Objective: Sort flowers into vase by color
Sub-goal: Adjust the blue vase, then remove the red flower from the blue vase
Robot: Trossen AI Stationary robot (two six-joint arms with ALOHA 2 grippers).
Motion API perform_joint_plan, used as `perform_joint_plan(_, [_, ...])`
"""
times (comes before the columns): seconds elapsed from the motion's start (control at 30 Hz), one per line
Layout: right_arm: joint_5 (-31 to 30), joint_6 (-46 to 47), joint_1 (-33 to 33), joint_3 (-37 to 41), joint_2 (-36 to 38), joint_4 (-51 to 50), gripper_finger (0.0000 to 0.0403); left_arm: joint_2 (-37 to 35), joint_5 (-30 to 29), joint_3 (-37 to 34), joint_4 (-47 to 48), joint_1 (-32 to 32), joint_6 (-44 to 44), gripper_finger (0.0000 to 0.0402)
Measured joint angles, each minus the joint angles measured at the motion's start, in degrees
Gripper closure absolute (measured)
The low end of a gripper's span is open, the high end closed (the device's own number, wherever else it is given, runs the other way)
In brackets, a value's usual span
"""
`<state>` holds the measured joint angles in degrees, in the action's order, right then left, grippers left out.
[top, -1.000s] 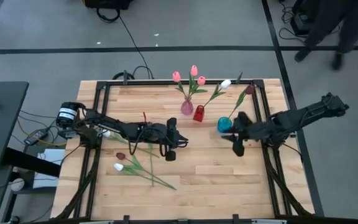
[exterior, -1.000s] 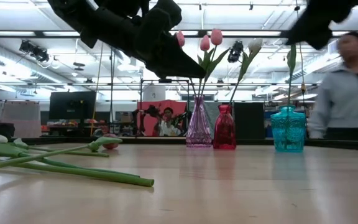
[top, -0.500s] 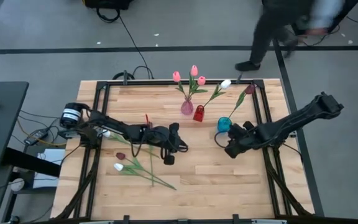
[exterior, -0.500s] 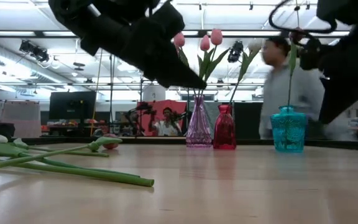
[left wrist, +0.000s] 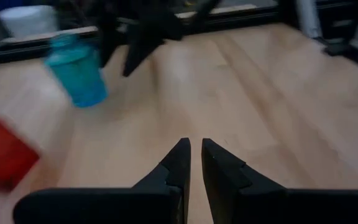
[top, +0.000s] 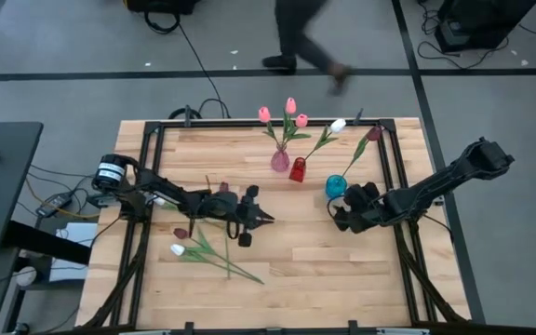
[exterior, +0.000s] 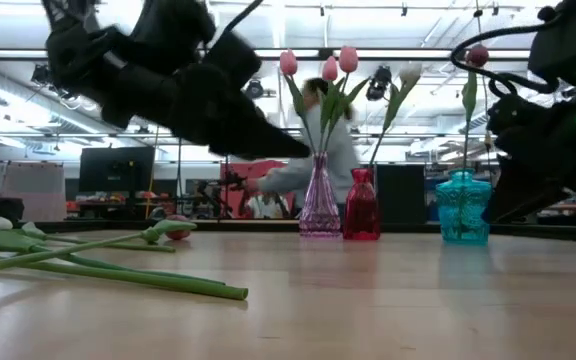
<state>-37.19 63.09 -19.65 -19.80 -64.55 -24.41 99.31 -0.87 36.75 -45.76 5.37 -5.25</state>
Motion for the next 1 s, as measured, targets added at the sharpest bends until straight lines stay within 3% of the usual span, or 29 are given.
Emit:
perform_joint_plan(0.2, [-2.66,-5.55,3.33,3.45,-0.02,7.37,0.0103,0.00,-2.72,-4.07,-4.82,-0.87,2.16,0.0358])
perform_joint_plan(0.7, [-3.67,-27.87,16.98,4.73,-0.02,21.62,0.0147,0.00,-3.21,-4.15,-5.84,-1.25,1.04,0.0358])
perform_joint_plan(0.87, [4.17,-31.67,20.65,4.81,-0.43,23.82,0.0148,0.00,-3.29,-4.12,-5.62,-1.25,1.00,0.0358])
perform_joint_plan(1.0, [4.65,-30.07,20.86,8.39,-5.15,29.33,0.0157,0.00,-3.49,-4.12,-5.41,-1.25,-0.61,0.0358])
